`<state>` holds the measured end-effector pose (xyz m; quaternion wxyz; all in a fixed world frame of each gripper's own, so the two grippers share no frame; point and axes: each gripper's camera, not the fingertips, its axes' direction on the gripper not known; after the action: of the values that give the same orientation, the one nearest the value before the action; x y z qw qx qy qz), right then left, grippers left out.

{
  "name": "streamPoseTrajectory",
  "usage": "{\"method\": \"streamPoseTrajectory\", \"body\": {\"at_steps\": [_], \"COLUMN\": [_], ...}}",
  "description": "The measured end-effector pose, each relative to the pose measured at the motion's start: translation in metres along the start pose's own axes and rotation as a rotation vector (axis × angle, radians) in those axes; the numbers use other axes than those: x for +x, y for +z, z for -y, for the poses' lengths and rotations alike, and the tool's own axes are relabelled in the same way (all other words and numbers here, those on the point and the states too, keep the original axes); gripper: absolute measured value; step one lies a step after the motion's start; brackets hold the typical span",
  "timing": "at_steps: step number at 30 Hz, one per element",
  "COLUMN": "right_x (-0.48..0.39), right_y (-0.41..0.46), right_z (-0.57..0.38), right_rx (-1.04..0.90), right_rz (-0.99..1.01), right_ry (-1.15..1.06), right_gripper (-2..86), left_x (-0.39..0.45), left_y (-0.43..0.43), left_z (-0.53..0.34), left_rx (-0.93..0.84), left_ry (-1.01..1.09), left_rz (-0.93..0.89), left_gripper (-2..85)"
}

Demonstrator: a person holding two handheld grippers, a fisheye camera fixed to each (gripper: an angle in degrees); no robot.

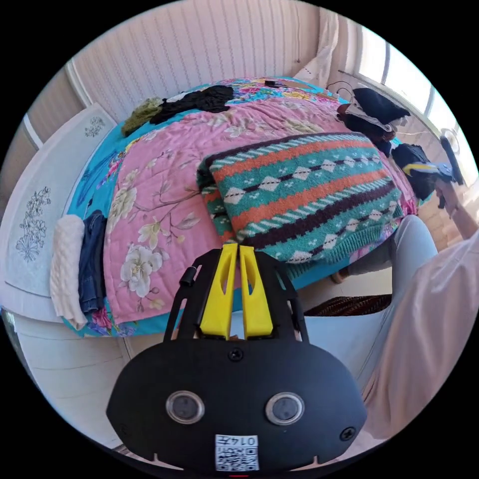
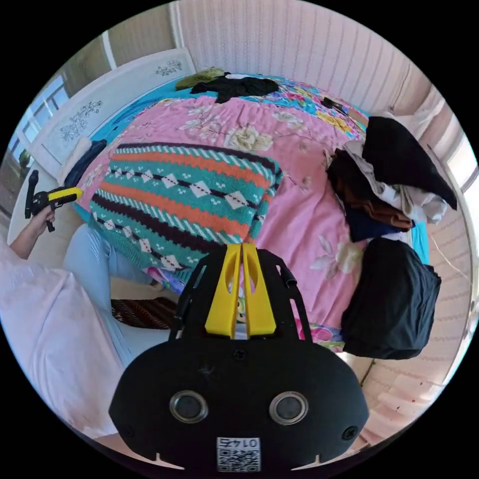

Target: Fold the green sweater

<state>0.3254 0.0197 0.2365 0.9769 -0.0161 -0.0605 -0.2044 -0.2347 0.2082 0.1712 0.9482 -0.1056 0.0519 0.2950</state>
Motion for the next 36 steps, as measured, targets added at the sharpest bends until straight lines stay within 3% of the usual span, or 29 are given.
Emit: {"method": "streamPoseTrajectory", "body": {"at_steps": [5,8,10,12,13,21,24,27,32,36], "right_x": [-0.085,-0.133,-0.156,-0.164,-0.166,-0.166,-0.164,-0.161,-0.153,-0.113], "right_y": [0.046,0.073,0.115,0.15,0.159,0.142,0.124,0.165,0.182,0.168], "right_z": [0.107,0.163,0.191,0.2,0.203,0.23,0.241,0.247,0.246,0.232], "right_rx": [-0.033,-0.099,-0.295,-0.403,-0.367,-0.407,-0.318,-0.41,-0.402,-0.332], "right_rz": [0.051,0.025,-0.033,-0.049,-0.055,0.062,-0.018,-0.045,-0.083,0.085], "right_ry": [-0.244,-0.383,-0.433,-0.42,-0.389,-0.395,-0.402,-0.386,-0.359,-0.248], "right_gripper": [-0.2,-0.4,-0.5,-0.6,-0.6,-0.8,-0.6,-0.5,-0.5,-0.4], "left_x": [0.091,0.14,0.157,0.17,0.175,0.186,0.195,0.21,0.219,0.215], "left_y": [0.028,0.042,0.059,0.087,0.1,0.087,0.082,0.107,0.114,0.113], "left_z": [0.049,0.075,0.088,0.092,0.091,0.112,0.117,0.118,0.13,0.138], "left_rx": [0.033,0.042,0.023,-0.094,-0.109,-0.09,-0.066,-0.127,-0.125,-0.125], "left_ry": [0.164,0.286,0.293,0.315,0.318,0.36,0.388,0.426,0.447,0.43], "left_rz": [-0.256,-0.198,-0.217,-0.259,-0.263,-0.321,-0.348,-0.297,-0.285,-0.332], "left_gripper": [-1.0,-1.0,-1.0,-1.0,-1.0,-1.0,-1.0,-1.0,-1.0,-1.0]}}
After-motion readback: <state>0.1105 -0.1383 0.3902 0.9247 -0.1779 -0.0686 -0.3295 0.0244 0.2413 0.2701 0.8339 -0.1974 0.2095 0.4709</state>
